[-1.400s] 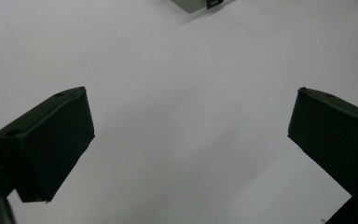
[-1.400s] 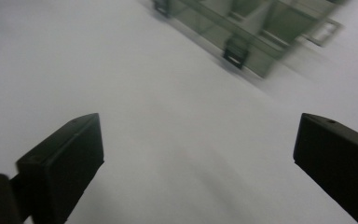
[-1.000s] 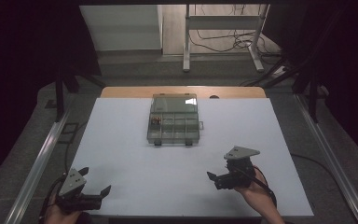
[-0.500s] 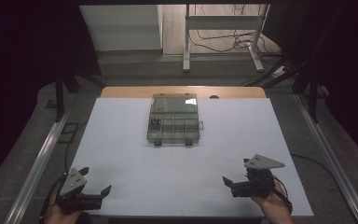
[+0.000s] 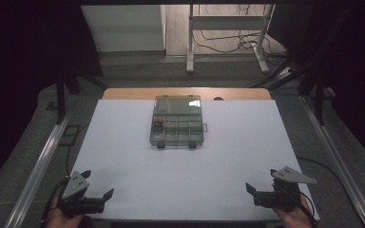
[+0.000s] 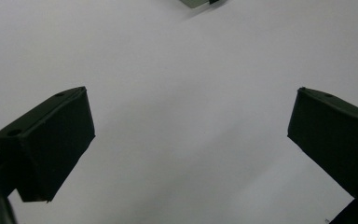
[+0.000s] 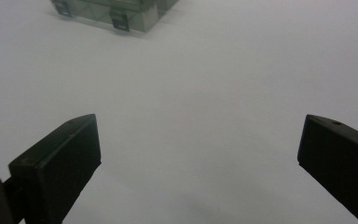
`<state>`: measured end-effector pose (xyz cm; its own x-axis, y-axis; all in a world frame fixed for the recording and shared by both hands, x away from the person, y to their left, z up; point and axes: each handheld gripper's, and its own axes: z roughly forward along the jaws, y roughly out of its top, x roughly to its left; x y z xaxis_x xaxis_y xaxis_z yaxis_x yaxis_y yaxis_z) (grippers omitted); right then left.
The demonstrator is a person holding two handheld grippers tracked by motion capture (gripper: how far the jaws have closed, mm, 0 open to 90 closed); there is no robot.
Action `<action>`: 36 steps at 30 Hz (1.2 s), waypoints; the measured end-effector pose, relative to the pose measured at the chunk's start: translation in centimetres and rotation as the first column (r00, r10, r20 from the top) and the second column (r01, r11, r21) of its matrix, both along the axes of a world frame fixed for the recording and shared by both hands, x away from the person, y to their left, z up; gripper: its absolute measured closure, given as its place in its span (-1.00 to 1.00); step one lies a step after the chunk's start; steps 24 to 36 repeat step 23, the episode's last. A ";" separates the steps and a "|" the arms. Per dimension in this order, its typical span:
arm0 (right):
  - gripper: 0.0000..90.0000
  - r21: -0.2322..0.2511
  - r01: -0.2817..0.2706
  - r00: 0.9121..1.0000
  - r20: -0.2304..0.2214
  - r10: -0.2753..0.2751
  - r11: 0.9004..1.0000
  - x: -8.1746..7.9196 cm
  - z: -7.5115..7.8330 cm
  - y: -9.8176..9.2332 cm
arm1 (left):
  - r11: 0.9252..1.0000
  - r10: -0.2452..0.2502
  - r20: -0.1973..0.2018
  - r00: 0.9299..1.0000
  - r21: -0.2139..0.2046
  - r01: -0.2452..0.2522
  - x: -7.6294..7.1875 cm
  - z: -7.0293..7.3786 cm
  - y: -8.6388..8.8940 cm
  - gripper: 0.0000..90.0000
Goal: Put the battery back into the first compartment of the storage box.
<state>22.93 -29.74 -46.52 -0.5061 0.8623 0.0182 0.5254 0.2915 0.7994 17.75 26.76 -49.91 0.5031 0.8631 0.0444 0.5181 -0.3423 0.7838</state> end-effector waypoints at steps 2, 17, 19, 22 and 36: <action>-1.00 -0.014 0.021 1.000 -0.006 -0.021 1.000 -0.4 -0.2 -0.3 | 1.000 0.000 0.000 1.000 0.004 0.000 0.0 0.0 0.0 -0.97; -1.00 -0.048 0.070 0.997 -0.038 -0.072 0.996 -1.9 -0.6 -1.7 | 1.000 0.000 0.000 1.000 0.015 0.000 0.0 0.0 -0.2 -0.97; -1.00 -0.084 0.059 0.997 -0.049 -0.063 0.995 -1.8 -0.8 -1.3 | 1.000 -0.001 -0.001 1.000 0.014 0.001 0.0 0.0 -0.2 -0.97; -1.00 -0.099 0.054 0.997 -0.052 -0.060 0.994 -1.8 -0.8 -1.2 | 1.000 -0.003 0.000 1.000 0.015 0.003 0.0 0.0 -0.2 -0.97; -1.00 -0.101 0.053 0.997 -0.054 -0.059 0.993 -1.8 -0.8 -1.1 | 1.000 -0.003 -0.001 1.000 0.017 0.003 0.0 0.0 -0.2 -0.97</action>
